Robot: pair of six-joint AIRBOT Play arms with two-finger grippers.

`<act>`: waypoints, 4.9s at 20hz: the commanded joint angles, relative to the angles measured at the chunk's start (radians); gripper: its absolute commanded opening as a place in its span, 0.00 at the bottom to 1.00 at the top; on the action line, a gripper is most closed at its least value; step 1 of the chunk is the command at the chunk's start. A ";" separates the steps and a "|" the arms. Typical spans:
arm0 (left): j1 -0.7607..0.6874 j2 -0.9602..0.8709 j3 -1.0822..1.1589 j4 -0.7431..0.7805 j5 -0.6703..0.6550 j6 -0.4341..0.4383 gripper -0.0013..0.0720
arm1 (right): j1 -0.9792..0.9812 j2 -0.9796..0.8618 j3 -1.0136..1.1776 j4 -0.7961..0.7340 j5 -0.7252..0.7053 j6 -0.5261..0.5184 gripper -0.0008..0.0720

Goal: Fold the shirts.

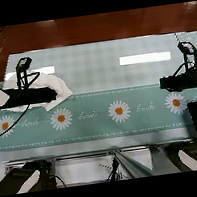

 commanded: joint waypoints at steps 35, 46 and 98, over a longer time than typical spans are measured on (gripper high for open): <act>0.121 -0.023 0.097 0.166 0.211 -0.037 0.98 | 0.002 0.000 -0.017 0.016 0.003 -0.017 0.86; 0.344 -0.331 0.109 0.203 0.338 -0.104 0.98 | 0.003 0.000 -0.023 0.193 -0.098 -0.068 0.86; -0.293 0.125 -0.366 -0.629 0.260 0.349 0.05 | 0.003 0.382 -0.034 0.209 -0.098 0.042 0.86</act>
